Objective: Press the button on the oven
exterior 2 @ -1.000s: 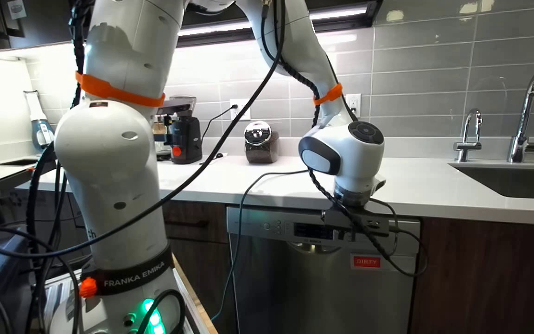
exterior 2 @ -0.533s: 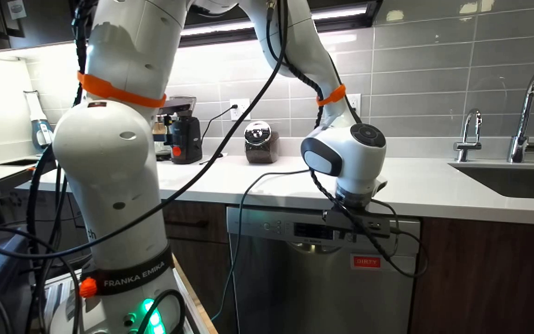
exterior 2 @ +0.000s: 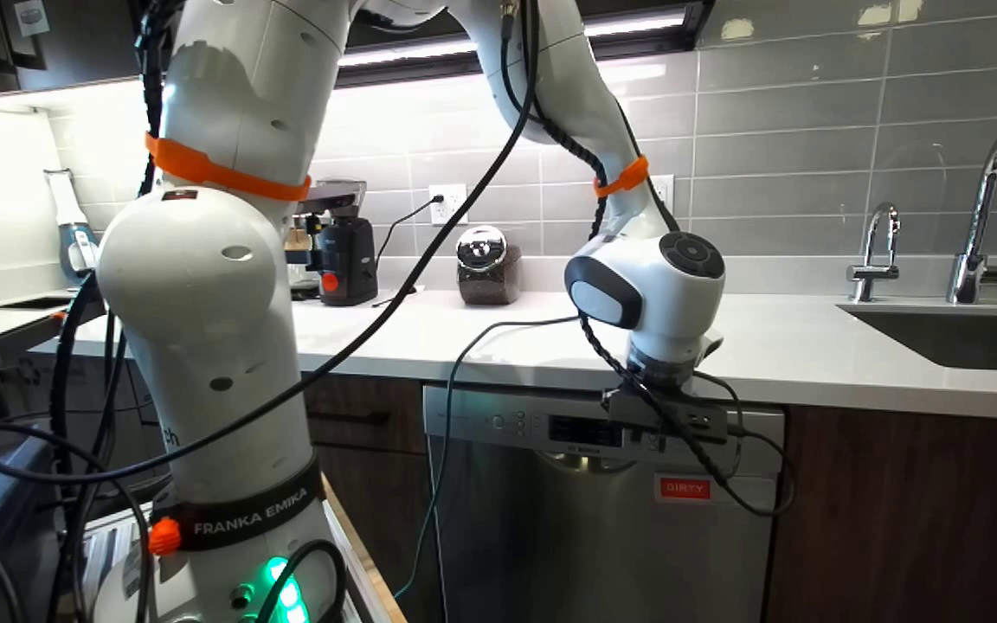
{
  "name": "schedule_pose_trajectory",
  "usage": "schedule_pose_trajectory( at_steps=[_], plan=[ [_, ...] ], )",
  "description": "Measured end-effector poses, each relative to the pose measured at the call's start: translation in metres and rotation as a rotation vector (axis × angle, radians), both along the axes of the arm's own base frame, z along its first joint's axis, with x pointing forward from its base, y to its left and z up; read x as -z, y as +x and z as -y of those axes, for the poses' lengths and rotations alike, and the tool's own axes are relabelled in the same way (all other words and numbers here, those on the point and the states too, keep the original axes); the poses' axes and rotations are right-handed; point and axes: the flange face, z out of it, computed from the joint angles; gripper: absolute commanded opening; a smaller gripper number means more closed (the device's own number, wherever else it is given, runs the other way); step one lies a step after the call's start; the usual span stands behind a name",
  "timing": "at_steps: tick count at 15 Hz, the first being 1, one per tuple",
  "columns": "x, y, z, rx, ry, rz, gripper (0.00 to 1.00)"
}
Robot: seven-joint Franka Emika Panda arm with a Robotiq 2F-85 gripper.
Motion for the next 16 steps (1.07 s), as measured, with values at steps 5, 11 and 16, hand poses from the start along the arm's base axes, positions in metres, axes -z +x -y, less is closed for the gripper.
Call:
schedule_pose_trajectory(
  at_steps=[5,11,16],
  plan=[
    [-0.0015,0.0035,-0.0031,-0.011,0.014,0.006,0.00],
    [-0.0014,0.0048,-0.0033,-0.016,0.017,0.008,0.00],
    [0.0013,0.0034,0.0005,-0.004,0.054,0.011,0.00]
  ],
)
